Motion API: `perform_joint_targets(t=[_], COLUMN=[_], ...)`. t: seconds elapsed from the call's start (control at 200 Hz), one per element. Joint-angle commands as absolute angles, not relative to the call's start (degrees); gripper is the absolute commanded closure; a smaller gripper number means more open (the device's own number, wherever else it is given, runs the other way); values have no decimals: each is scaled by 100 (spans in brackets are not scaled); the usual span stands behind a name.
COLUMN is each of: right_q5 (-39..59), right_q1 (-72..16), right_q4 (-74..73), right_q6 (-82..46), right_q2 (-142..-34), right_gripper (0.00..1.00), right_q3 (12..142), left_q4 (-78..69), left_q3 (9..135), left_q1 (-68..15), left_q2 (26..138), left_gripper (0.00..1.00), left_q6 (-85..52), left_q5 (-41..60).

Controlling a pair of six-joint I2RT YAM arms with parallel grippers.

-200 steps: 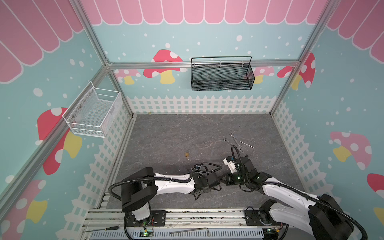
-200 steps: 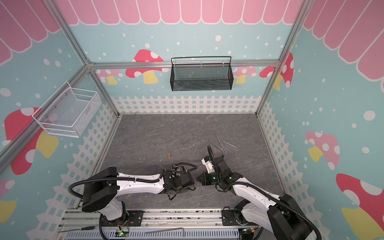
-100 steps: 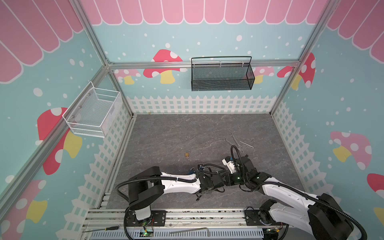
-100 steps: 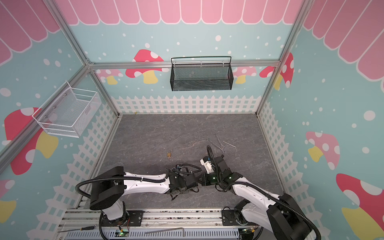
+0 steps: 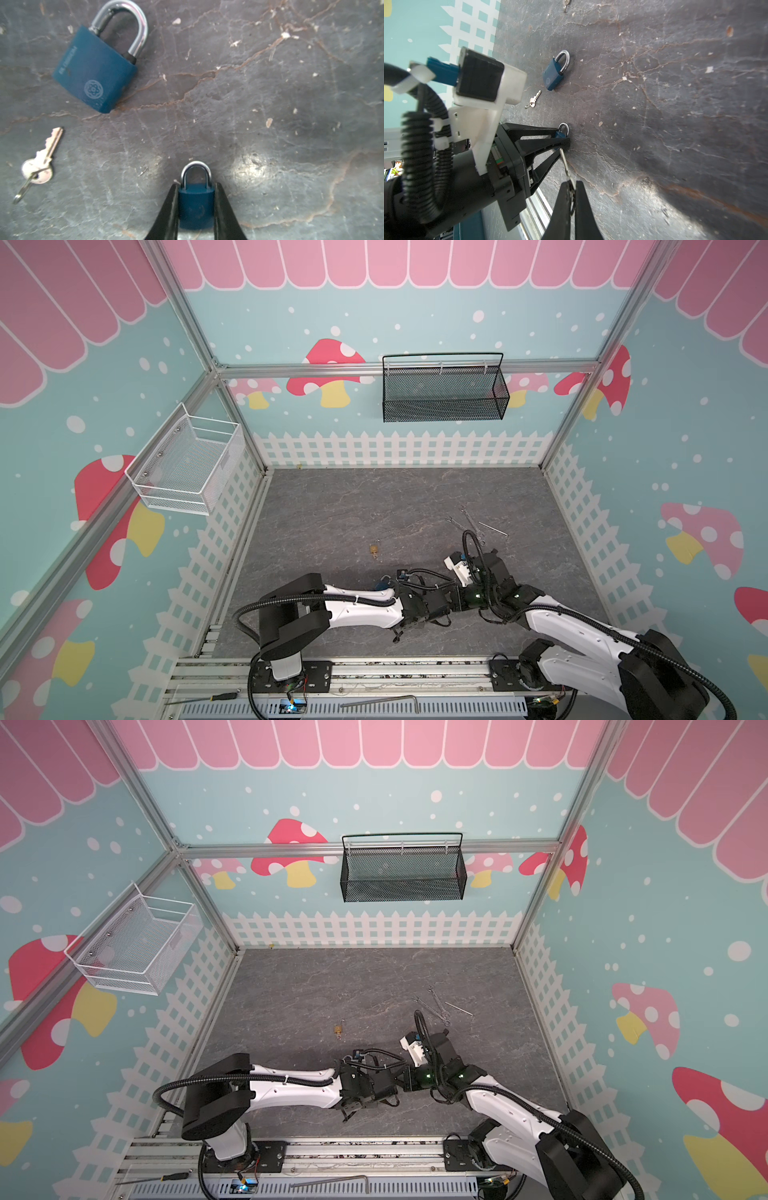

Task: Unlock with the key
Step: 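Lift the small teal padlock with the left gripper toward the right gripper's key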

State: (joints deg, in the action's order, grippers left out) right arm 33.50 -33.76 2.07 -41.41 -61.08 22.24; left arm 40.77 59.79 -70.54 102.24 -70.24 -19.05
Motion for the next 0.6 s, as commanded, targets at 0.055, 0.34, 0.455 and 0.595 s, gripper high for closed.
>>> perform_joint_targets(t=[0.055, 0.34, 0.455, 0.595], right_q5=[3427, 3360, 3292, 3102], right_q1=[-3408, -3402, -3402, -3407], right_q4=[132, 291, 492, 824], right_q6=[-4136, -4218, -4241, -4277], right_q2=[-5986, -5790, -5690, -5536], right_gripper=[100, 100, 100, 100], right_q3=[2327, 2394, 2460, 2598], left_q4=[4330, 4280, 4280, 4259], left_q3=[5787, 5774, 5735, 5717], left_q1=[-7049, -7017, -6967, -6890], left_q2=[10507, 9834, 9443, 8873], left_gripper=[98, 100, 100, 100], left_q6=[-7013, -7179, -7257, -7337], left_q5=[-1793, -2123, -2253, -2438])
